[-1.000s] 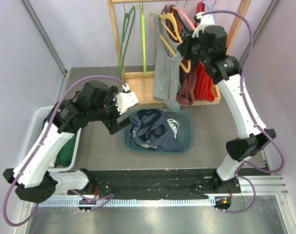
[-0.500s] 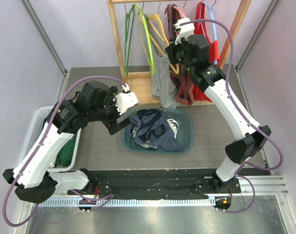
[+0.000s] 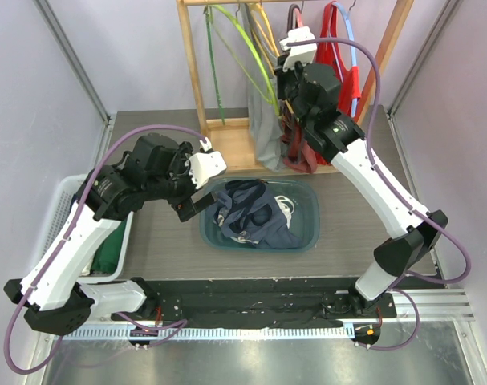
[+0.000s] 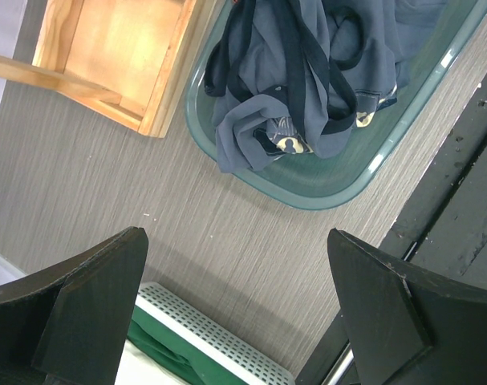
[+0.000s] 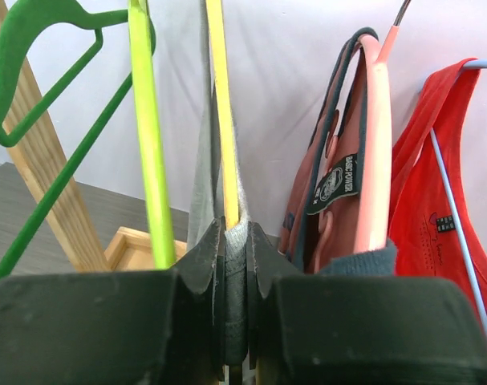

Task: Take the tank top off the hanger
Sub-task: Pick up the hanger from the clothesline.

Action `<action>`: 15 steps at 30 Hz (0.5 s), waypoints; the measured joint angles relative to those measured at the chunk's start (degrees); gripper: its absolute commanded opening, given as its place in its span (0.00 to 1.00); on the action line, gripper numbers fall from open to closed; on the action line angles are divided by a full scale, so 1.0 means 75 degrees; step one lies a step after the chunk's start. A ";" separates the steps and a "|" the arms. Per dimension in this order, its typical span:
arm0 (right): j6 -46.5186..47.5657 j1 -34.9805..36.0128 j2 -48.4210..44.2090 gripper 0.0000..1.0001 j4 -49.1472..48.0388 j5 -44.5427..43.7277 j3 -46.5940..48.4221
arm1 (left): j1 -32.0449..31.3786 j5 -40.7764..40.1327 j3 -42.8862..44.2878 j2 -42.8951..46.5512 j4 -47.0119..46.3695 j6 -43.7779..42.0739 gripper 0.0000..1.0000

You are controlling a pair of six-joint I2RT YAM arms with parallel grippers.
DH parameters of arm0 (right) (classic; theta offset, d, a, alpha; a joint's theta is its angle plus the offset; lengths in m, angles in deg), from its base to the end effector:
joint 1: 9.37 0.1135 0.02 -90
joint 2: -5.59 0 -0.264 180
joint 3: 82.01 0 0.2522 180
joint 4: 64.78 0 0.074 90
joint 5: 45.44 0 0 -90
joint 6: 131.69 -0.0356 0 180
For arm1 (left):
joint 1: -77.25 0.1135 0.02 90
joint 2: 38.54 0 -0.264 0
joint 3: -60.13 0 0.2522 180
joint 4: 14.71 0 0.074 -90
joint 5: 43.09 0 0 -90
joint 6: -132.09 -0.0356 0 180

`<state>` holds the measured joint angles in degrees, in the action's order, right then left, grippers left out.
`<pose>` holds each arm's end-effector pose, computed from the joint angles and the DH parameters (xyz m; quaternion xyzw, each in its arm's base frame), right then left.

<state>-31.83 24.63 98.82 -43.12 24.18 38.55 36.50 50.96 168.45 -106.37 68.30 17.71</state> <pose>0.3102 0.1943 0.5035 -0.1251 0.6618 0.0364 0.7382 0.1445 -0.1278 0.4477 0.5044 0.7633 -0.0893 0.3936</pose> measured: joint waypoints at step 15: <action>-0.0318 0.0000 -0.1218 0.01 0.0236 -0.0219 -0.1137 | 0.0044 -0.0017 0.0000 0.0050 0.0000 0.0000 0.99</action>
<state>-34.21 24.63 89.69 -41.35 22.54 30.03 36.82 50.83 168.45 -106.00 68.30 17.71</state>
